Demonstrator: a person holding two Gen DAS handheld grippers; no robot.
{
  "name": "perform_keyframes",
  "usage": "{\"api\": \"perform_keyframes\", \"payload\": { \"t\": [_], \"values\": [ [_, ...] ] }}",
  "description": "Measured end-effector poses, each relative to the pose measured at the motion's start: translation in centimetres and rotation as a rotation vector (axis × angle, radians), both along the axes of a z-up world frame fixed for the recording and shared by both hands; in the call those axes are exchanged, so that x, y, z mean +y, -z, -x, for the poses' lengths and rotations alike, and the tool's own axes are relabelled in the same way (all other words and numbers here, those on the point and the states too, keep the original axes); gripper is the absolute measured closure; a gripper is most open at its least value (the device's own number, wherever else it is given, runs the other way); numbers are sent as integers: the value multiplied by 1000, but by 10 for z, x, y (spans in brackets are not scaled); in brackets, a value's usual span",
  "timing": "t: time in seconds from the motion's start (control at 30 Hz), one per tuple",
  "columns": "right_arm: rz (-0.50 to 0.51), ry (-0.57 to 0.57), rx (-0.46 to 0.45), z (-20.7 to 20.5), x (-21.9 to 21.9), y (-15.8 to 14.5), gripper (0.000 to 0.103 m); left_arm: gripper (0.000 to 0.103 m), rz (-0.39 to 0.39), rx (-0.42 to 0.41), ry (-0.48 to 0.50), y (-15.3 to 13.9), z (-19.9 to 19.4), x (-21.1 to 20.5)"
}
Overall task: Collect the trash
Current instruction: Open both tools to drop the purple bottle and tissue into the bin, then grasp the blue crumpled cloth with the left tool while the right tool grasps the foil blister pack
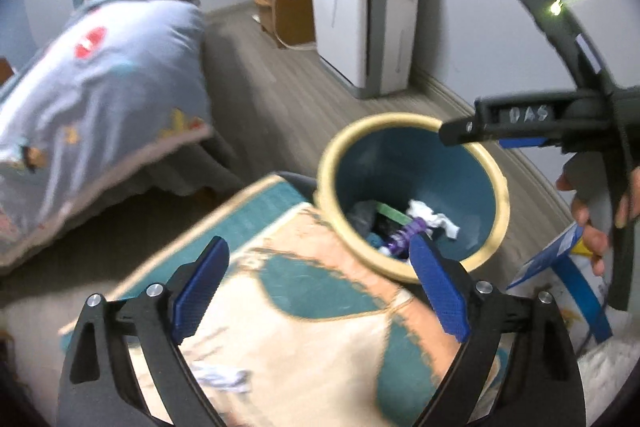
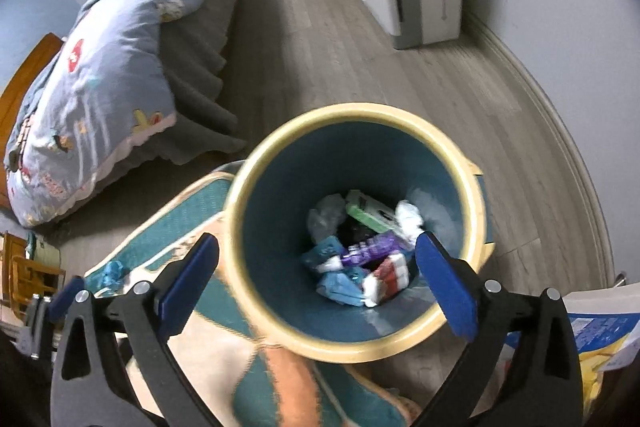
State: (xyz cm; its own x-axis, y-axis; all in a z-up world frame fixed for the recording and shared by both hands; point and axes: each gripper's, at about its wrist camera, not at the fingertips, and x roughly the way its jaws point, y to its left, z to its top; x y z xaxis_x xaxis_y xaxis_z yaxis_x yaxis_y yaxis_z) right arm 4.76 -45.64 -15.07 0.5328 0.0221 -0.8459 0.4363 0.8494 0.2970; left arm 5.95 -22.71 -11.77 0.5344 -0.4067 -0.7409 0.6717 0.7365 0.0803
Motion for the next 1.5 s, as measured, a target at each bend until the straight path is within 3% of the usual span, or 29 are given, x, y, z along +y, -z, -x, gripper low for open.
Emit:
{"api": "perform_keyframes", "payload": {
  "t": [0.17,0.27,0.4,0.77,1.1,1.17,1.5],
  "values": [
    [19,-68,-24,-11,43,-11,6,9,1,-63,-44,-38,2,49],
    [36,-114,-19,-18,72,-10,6,8,4,-89,-101,-43,1,83],
    [54,-185,-3,-26,110,-5,6,8,28,-25,-203,-28,-12,126],
    [129,-360,77,-48,202,33,6,8,2,6,-425,0,-47,230],
    [255,-582,120,-62,279,71,6,8,-8,77,-529,26,-70,269],
    [285,-634,125,-64,289,79,8,8,-10,90,-538,31,-75,270],
    [263,-817,179,-66,315,113,43,8,-79,167,-559,72,-110,261]
  ]
}}
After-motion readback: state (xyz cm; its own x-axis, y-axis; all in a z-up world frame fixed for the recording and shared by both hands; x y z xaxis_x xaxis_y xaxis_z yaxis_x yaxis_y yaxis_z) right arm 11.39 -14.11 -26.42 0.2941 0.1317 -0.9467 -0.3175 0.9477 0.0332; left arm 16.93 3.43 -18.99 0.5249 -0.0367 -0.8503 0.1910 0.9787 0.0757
